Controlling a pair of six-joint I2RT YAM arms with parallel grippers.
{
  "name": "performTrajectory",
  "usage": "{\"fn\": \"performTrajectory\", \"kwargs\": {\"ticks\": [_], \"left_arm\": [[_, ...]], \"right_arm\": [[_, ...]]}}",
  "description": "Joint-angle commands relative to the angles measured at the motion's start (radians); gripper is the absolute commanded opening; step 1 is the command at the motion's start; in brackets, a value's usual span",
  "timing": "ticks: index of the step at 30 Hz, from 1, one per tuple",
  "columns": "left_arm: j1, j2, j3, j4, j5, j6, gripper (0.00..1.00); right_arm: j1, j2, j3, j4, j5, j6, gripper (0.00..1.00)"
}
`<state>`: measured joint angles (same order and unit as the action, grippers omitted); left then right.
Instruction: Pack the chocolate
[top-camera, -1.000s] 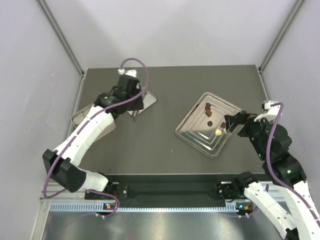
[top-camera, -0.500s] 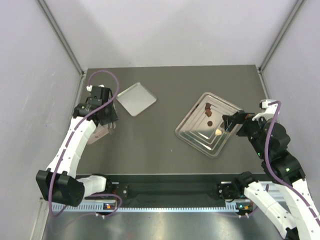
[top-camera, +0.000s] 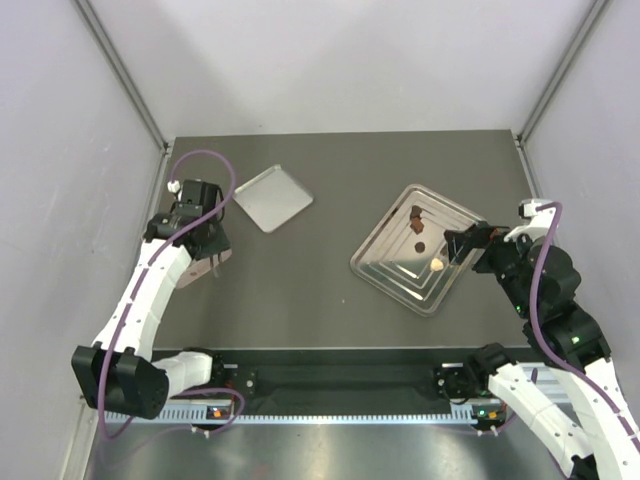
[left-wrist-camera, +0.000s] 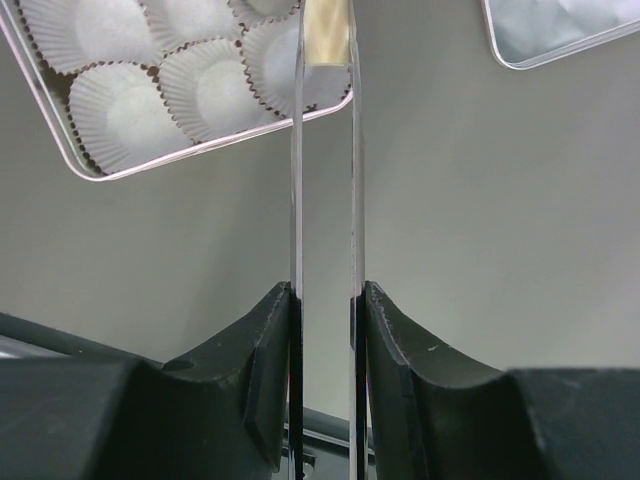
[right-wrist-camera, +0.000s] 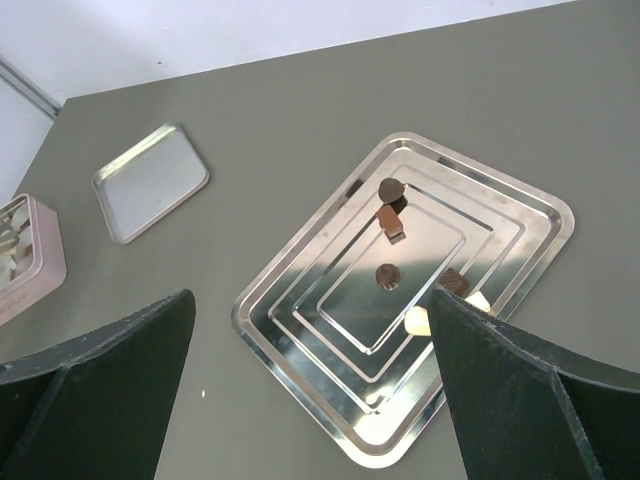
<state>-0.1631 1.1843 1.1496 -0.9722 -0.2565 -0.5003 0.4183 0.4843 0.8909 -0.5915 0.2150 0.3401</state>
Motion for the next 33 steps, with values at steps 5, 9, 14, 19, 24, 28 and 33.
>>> {"fn": "performTrajectory", "kwargs": {"ticks": [5,9,14,19,24,28,33], "left_arm": [[0.013,-0.028,-0.030,0.004,-0.052,0.005,0.37],[0.017,-0.029,-0.044,0.018,-0.046,0.005,0.38],[0.019,-0.017,-0.054,0.029,-0.047,0.006,0.40],[0.019,-0.015,-0.067,0.038,-0.044,0.005,0.44],[0.020,-0.014,-0.062,0.038,-0.044,0.006,0.47],[0.020,-0.008,-0.021,0.032,-0.007,0.022,0.47],[0.019,-0.011,0.057,0.026,0.062,0.062,0.47]], "right_arm": [[0.014,-0.018,0.019,0.036,-0.016,-0.012,1.00],[0.014,-0.018,0.025,0.030,-0.011,-0.013,1.00],[0.016,-0.027,0.020,0.022,-0.008,-0.012,1.00],[0.014,-0.033,0.014,0.022,-0.005,-0.006,1.00],[0.014,-0.038,0.011,0.018,-0.002,-0.003,1.00],[0.014,-0.015,0.028,0.013,-0.029,-0.003,1.00],[0.013,-0.015,0.034,0.021,-0.017,0.005,1.00]]}}
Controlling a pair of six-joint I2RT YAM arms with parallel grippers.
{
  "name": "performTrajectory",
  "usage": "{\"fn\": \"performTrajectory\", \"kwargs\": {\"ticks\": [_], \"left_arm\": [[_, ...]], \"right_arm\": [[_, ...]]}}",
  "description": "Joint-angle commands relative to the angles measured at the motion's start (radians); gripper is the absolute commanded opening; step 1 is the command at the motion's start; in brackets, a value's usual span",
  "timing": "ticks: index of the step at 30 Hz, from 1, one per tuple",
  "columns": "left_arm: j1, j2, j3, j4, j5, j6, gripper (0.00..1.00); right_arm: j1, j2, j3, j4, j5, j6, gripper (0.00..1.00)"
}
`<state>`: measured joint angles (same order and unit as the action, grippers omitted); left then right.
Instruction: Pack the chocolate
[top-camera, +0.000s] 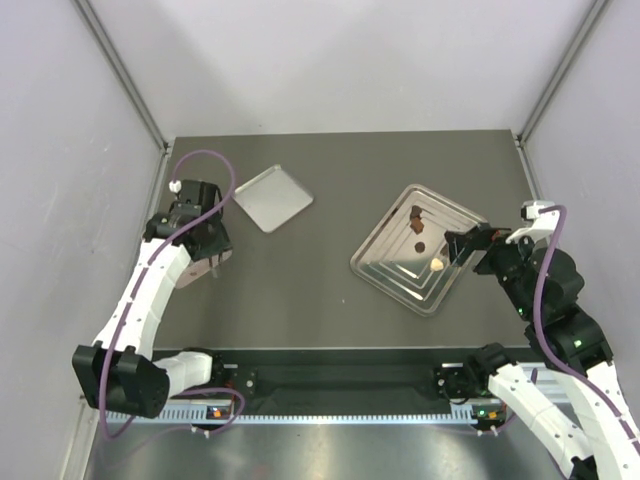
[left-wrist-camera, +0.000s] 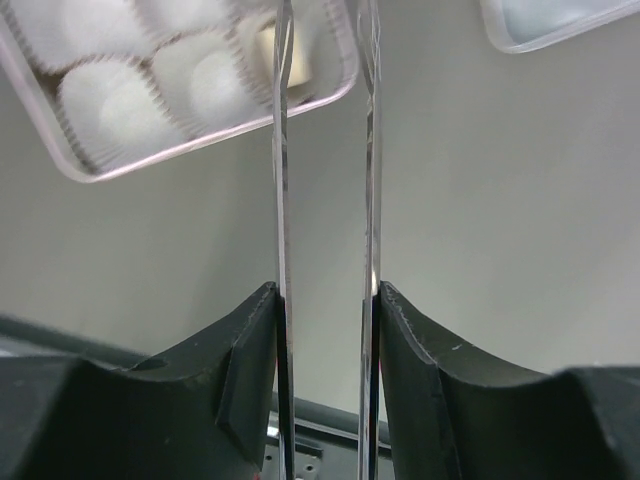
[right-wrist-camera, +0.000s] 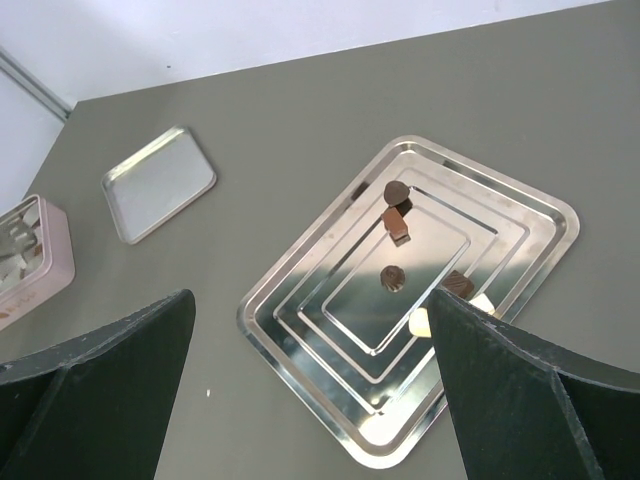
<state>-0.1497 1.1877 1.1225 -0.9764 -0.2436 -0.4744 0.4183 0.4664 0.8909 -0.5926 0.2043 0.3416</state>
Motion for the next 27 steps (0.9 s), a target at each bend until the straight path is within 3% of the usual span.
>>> {"fn": "performTrajectory", "kwargs": {"ticks": [1,6,13,27], "left_arm": [[0.006,-0.020,0.094,0.036,0.105,0.045,0.47],[-0.007,-0.042,0.134,0.091,0.269,0.059,0.46],[-0.122,-0.019,0.158,0.159,0.332,0.068,0.45],[-0.614,0.179,0.085,0.545,0.293,-0.018,0.45]], "right_arm": [[0.014,0.003,0.036,0.023,-0.006,0.007,1.00],[0.014,0.015,0.039,0.024,-0.009,0.005,1.00],[0.016,0.035,0.069,0.017,-0.017,0.016,1.00],[0.014,0.046,0.082,-0.001,0.000,0.047,1.00]]}}
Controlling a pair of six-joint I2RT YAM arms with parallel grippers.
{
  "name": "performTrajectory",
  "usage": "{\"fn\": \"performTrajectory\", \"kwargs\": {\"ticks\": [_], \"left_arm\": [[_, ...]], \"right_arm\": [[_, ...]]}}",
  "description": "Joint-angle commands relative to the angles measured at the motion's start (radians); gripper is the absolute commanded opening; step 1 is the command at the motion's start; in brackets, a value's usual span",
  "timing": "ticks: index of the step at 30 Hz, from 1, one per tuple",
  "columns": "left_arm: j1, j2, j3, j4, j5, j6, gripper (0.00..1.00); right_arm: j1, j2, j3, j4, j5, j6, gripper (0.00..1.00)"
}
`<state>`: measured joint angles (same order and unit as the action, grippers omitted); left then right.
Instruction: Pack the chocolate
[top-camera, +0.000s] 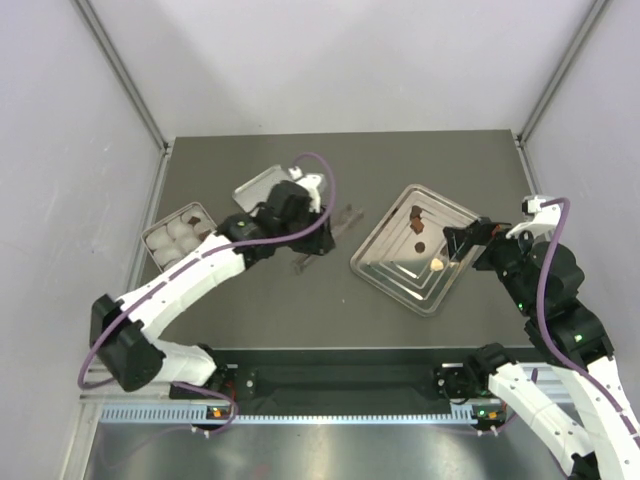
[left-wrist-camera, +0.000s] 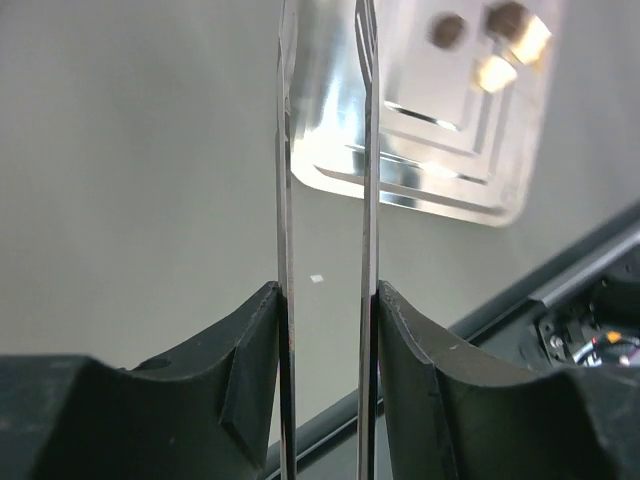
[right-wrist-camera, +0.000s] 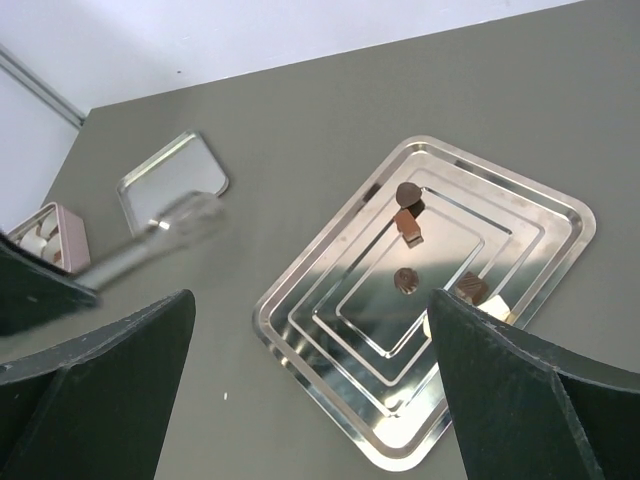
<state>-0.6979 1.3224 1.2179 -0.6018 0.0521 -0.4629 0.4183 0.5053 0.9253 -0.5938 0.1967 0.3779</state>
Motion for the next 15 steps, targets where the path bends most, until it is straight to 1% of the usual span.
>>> {"fn": "performTrajectory", "kwargs": {"ticks": [1,3,4,7,9,10,15], "left_arm": [[-0.110,0.090,-0.005,0.192,-0.006,-0.033,0.45],[-0.153,0.141,0.029,0.212,-0.005,-0.033,0.46],[-0.202,0.194,0.046,0.215,-0.011,-0.026,0.46],[-0.283,0.303,0.124,0.214,-0.043,-0.005,0.46],[-0.314,0.374,0.176,0.214,-0.043,0.009,0.47],[-0.340,0.394,0.210,0.214,-0.064,0.013,0.48],[-0.391,0.507,0.290,0.215,-0.095,0.036,0.50]], "right_arm": [[0.014,0.009,0.053,0.000,0.012,0.007,1.00],[0.014,0.009,0.058,-0.004,0.021,0.001,1.00],[0.013,0.009,0.061,-0.006,0.023,0.000,1.00],[0.014,0.009,0.063,-0.008,0.033,-0.005,1.00],[0.013,0.007,0.061,-0.009,0.035,-0.007,1.00],[0.014,0.007,0.063,-0.009,0.038,-0.008,1.00],[0.014,0.004,0.061,-0.008,0.046,-0.019,1.00]]}}
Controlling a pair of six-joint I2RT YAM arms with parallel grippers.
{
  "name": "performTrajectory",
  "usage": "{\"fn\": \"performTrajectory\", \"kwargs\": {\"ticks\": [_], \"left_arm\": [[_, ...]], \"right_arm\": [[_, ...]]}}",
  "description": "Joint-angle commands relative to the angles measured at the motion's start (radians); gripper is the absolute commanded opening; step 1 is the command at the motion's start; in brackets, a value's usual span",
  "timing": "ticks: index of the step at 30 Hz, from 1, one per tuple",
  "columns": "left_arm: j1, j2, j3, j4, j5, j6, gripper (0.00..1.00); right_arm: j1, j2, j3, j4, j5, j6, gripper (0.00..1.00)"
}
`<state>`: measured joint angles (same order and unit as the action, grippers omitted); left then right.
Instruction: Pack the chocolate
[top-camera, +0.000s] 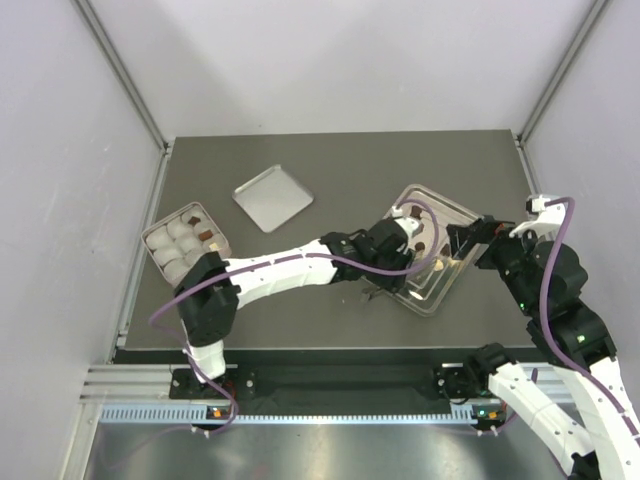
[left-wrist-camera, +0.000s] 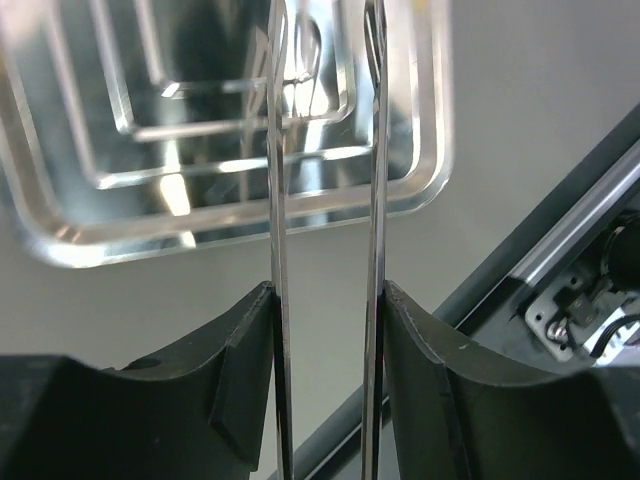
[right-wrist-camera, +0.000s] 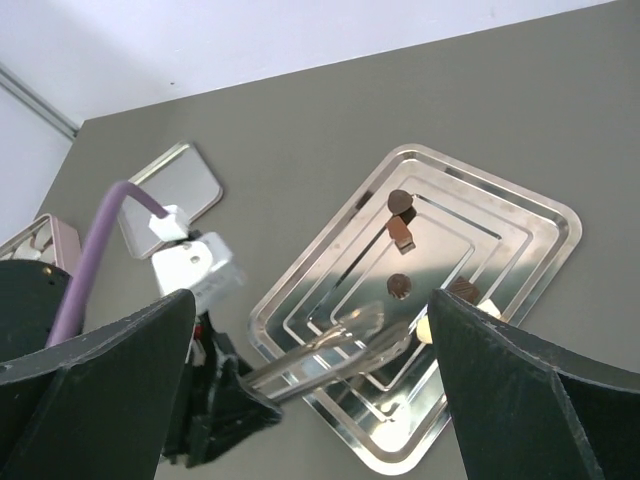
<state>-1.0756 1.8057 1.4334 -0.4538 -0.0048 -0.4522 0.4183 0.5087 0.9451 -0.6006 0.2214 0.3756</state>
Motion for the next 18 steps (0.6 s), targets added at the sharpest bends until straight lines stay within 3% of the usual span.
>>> {"fn": "performTrajectory", "kwargs": {"ticks": [1,18], "left_arm": [[-0.020,0.035,0.091,0.070,-0.035,0.027,0.50],[-0.026,0.173,0.139,0.104,-0.011,0.032,0.51]], "right_arm": [[0.014,-0.001,0.041,-0.002,0.022,-0.020,1.00],[0.014,-0.010,0.035,-0.002,0.045,-0.035,1.00]]}}
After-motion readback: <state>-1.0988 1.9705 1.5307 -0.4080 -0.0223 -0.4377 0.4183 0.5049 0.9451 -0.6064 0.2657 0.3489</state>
